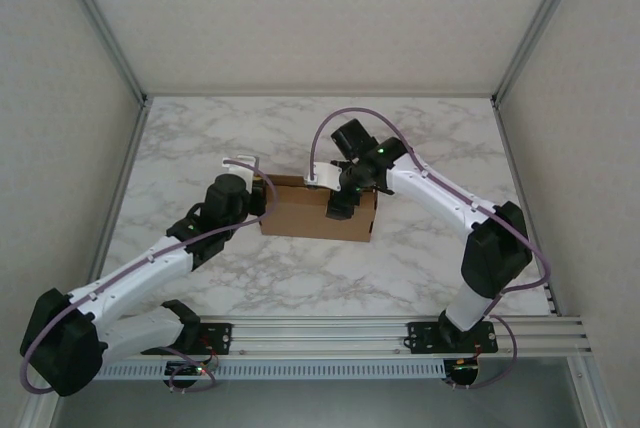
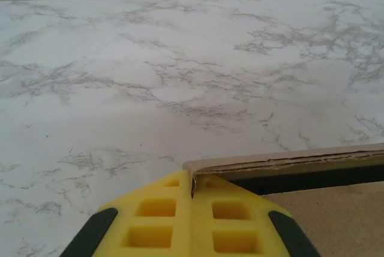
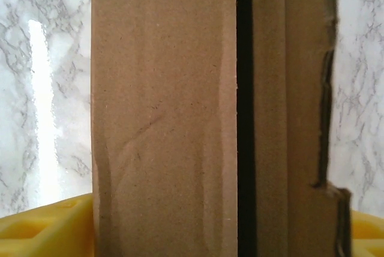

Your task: Fold the paper box

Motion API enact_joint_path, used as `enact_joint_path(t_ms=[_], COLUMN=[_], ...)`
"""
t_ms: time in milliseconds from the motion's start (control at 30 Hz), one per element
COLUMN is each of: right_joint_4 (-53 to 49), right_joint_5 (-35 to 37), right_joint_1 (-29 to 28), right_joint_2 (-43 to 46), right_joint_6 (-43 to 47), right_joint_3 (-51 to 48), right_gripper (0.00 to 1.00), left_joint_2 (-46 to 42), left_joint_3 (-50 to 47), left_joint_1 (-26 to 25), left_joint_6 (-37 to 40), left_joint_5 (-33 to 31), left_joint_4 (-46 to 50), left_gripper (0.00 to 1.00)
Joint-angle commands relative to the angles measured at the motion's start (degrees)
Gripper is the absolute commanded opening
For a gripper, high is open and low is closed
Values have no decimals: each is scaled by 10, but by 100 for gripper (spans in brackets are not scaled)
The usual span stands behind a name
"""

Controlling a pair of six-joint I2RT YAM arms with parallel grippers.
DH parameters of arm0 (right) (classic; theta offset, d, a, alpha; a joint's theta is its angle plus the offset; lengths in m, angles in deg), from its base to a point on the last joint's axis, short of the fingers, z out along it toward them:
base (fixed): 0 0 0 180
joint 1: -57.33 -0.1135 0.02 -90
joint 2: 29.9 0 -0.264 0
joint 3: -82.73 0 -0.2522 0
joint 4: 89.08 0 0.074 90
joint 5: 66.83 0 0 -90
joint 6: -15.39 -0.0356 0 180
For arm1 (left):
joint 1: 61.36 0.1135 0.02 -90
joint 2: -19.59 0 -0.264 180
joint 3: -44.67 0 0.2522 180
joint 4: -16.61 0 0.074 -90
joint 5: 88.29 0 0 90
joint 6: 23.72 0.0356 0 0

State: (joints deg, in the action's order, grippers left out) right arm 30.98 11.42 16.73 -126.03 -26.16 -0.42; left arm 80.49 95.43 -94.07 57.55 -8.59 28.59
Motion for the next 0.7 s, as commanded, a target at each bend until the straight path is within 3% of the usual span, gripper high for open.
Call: enact_joint_path(t_ms=[0,200,567,667], right_joint_4=[1,-1,55,68], right_joint_5=[21,25,77,95], right_joint_1=[-15,-19,-43,-48], right_joint_2=[6,8,30,32], right_joint_6=[8,5,-1,-1], right_joint_3=[-14,-21,-76,-86], right_gripper=[69,46,43,42], left_joint_2=[-4,-13,-29,-50], left_joint_3=[-17,-11,-8,-6], left_joint_1=[-10,-18,-29,-29], left_joint_6=[0,-6,-23,-29], left_joint_5=[15,17,21,20], left_joint_4=[70,88,110,118], left_gripper=[0,1,13,26])
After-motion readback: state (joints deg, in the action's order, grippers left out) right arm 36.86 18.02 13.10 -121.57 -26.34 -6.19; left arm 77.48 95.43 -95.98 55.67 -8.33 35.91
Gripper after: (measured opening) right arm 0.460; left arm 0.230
